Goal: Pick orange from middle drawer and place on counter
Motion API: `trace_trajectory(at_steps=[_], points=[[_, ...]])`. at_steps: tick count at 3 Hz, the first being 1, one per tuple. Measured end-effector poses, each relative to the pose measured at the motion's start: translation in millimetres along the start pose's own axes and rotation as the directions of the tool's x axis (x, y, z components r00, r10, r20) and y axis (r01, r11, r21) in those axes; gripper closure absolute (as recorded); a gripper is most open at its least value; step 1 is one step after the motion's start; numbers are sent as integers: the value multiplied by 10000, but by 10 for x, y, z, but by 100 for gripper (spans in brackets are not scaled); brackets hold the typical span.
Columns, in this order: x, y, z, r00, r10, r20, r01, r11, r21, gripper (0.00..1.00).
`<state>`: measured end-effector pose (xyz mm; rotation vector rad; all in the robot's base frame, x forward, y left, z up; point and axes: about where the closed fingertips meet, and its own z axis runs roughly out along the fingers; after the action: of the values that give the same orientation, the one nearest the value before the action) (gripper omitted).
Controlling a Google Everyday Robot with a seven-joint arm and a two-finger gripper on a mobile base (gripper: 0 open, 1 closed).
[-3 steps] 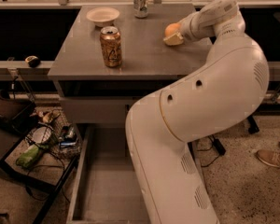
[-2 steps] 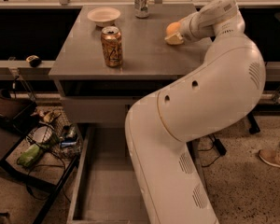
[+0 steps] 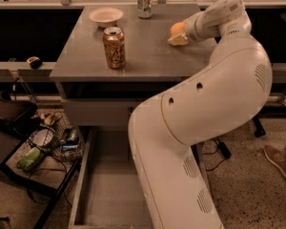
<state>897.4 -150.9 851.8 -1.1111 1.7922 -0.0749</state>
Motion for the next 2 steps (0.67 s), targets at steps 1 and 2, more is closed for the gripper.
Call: trace_trajectory(at_steps=[1, 2], points=[[0, 0, 0, 10000, -1, 0, 1, 10000, 0, 0], [0, 0, 0, 10000, -2, 0, 2, 10000, 0, 0]])
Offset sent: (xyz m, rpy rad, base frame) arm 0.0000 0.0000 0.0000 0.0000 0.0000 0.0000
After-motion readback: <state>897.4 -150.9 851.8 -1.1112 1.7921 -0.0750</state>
